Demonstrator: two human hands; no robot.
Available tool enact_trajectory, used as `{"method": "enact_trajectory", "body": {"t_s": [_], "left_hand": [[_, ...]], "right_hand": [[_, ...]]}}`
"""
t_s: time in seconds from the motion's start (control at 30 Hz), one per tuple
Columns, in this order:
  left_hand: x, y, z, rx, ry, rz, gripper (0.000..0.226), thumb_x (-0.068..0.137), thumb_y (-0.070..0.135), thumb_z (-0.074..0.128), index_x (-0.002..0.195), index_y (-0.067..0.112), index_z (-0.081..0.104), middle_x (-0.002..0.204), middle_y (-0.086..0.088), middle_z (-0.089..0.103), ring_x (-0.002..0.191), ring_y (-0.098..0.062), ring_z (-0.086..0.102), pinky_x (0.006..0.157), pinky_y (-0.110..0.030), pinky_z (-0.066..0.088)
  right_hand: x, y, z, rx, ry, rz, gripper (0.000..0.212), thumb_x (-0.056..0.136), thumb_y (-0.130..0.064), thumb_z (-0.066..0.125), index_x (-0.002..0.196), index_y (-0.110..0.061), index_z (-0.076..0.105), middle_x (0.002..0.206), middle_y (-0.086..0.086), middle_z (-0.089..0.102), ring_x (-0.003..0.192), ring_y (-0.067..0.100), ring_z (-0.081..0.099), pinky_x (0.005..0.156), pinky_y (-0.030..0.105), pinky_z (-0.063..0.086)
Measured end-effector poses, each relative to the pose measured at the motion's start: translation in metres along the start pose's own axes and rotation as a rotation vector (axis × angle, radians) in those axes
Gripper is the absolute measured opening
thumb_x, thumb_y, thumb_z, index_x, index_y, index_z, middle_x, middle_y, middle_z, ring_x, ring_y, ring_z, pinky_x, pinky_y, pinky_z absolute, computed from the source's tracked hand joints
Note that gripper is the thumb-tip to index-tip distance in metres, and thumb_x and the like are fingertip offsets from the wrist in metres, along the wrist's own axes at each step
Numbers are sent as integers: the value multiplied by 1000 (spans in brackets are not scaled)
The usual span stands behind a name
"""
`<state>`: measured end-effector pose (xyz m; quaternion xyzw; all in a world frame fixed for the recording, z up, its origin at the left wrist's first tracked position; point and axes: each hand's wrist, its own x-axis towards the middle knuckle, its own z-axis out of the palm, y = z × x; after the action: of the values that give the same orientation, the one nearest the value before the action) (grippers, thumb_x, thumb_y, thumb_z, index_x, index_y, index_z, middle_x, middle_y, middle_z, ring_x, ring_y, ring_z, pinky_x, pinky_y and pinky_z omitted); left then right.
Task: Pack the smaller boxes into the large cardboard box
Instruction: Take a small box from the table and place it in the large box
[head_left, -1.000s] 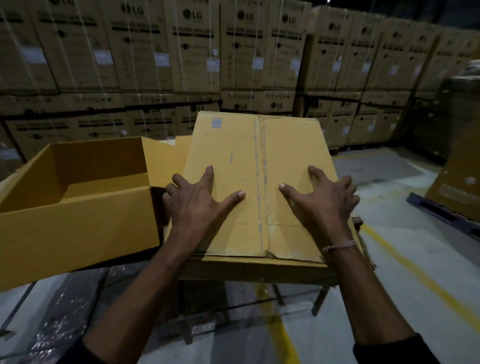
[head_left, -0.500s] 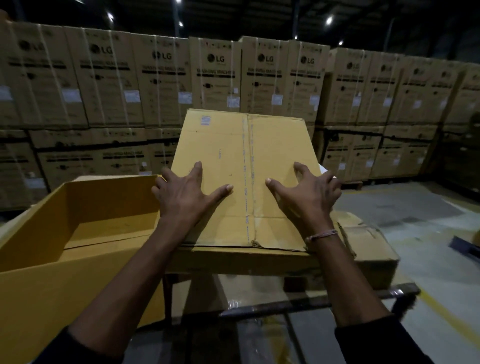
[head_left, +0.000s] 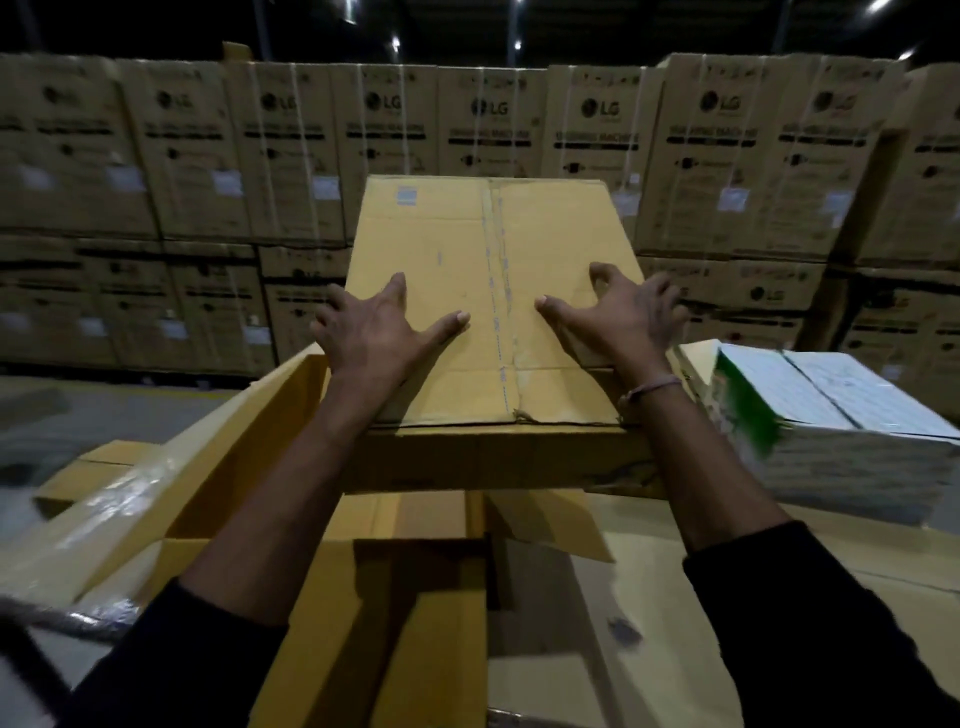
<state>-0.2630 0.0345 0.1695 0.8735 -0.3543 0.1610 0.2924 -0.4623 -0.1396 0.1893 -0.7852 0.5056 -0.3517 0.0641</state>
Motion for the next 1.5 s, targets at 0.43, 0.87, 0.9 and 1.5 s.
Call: {"method": "enact_trajectory", "body": {"t_s": [0.43, 0.87, 0.9, 1.5], "left_hand": [[98, -214, 49, 69, -155, -129, 108, 61, 106, 35, 143, 36, 45, 141, -29, 38, 128, -52, 39, 104, -61, 35], [55, -292, 165, 122, -539, -138, 103, 66, 103, 38, 142, 34, 46, 143, -29, 40, 128, -49, 40, 101, -54, 37], [48, -295, 174, 128, -572, -147, 102, 67, 101, 41, 143, 34, 45, 145, -29, 39, 129, -49, 40, 102, -54, 37], [41, -304, 214, 175, -824, -69, 108, 71, 91, 58, 156, 39, 16, 156, -29, 15, 137, -55, 29, 107, -64, 34]], "right_hand": [[0, -158, 192, -45, -196, 12, 98, 65, -96, 58, 143, -36, 54, 143, 24, 39, 133, 44, 37, 103, 49, 32], [-64, -110, 315, -192, -516, 144, 98, 64, -97, 55, 142, -37, 55, 138, 19, 44, 126, 39, 41, 96, 45, 35], [-70, -104, 324, -208, -535, 148, 98, 65, -97, 55, 142, -37, 55, 140, 20, 44, 127, 40, 41, 99, 46, 35], [-135, -57, 352, -323, -590, 198, 107, 74, -98, 39, 163, -42, 21, 156, 26, 27, 143, 48, 28, 116, 53, 28]]}}
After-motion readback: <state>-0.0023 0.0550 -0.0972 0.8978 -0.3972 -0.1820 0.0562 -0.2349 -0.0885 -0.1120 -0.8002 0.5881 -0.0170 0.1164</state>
